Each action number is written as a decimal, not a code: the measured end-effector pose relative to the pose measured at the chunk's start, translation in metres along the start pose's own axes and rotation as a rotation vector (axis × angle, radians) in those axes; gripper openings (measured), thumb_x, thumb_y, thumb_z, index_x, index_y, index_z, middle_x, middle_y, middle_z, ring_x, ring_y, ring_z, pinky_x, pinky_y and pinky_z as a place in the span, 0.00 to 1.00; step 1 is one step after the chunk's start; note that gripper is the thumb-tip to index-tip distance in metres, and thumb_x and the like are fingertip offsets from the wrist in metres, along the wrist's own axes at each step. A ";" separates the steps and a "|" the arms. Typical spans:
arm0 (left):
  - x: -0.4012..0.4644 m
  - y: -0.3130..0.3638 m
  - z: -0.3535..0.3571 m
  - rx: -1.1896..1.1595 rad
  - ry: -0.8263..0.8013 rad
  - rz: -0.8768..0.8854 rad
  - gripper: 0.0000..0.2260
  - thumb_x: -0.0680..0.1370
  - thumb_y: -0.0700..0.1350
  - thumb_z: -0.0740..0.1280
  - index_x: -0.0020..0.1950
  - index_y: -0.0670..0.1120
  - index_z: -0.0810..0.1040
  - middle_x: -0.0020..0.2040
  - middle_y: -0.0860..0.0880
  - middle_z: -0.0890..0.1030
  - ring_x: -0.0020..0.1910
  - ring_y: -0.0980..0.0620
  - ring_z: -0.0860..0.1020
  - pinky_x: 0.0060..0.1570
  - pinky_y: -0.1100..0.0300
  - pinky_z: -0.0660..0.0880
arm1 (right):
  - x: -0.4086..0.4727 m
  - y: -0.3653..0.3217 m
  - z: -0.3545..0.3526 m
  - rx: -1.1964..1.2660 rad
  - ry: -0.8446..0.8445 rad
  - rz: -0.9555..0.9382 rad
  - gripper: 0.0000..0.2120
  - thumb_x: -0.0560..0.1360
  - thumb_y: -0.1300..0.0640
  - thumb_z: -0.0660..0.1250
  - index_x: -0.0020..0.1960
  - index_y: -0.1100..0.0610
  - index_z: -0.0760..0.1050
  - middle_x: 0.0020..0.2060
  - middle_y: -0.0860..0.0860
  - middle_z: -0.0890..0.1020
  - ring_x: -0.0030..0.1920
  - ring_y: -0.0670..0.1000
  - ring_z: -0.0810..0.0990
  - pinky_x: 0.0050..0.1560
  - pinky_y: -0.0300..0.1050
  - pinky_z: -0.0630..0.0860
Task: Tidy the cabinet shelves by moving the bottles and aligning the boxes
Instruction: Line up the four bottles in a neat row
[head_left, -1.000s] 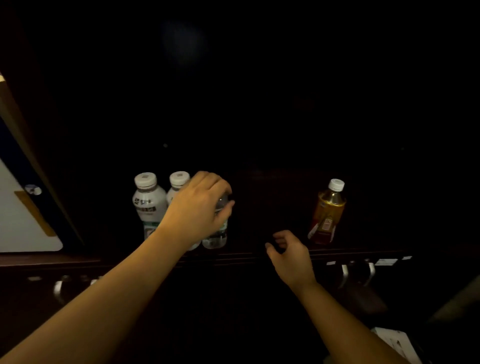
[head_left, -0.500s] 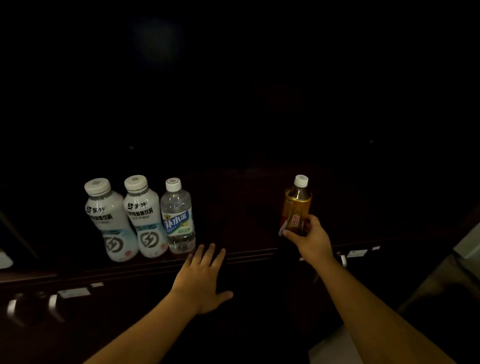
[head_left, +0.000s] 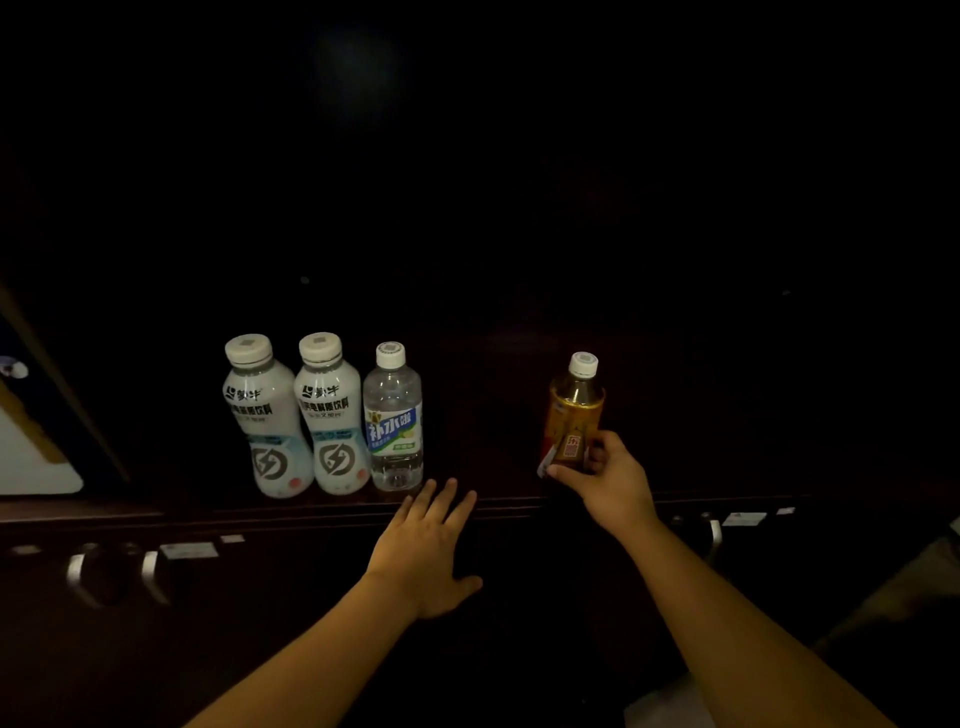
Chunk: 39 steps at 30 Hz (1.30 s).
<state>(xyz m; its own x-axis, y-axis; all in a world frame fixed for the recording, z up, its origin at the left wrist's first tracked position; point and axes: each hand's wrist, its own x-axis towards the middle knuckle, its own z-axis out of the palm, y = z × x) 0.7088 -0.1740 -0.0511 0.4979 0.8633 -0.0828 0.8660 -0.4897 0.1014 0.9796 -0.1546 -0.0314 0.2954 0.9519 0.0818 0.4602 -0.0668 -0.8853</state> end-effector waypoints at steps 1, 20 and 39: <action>-0.001 -0.001 0.000 -0.004 0.003 0.002 0.47 0.74 0.69 0.63 0.82 0.54 0.39 0.83 0.49 0.41 0.80 0.46 0.39 0.77 0.49 0.41 | -0.001 -0.003 0.006 0.003 -0.010 -0.005 0.32 0.66 0.50 0.81 0.66 0.49 0.71 0.56 0.44 0.82 0.55 0.44 0.80 0.49 0.36 0.73; -0.031 -0.015 -0.035 -0.144 0.047 -0.010 0.35 0.77 0.63 0.65 0.79 0.50 0.61 0.78 0.49 0.63 0.77 0.48 0.60 0.73 0.54 0.63 | -0.011 -0.041 0.086 -0.017 -0.099 -0.045 0.36 0.64 0.48 0.82 0.66 0.48 0.70 0.54 0.43 0.81 0.55 0.45 0.81 0.57 0.48 0.79; 0.048 -0.025 -0.223 -0.012 0.274 0.150 0.27 0.80 0.59 0.65 0.78 0.56 0.65 0.72 0.51 0.74 0.70 0.51 0.72 0.67 0.53 0.70 | -0.008 -0.047 0.094 -0.002 -0.162 -0.003 0.36 0.62 0.49 0.83 0.65 0.46 0.70 0.54 0.43 0.81 0.54 0.44 0.81 0.52 0.41 0.76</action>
<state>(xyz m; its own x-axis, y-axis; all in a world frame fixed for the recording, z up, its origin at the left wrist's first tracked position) 0.7004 -0.0930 0.1632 0.5876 0.7830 0.2042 0.7823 -0.6142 0.1040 0.8763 -0.1308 -0.0333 0.1550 0.9879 0.0092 0.4624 -0.0643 -0.8843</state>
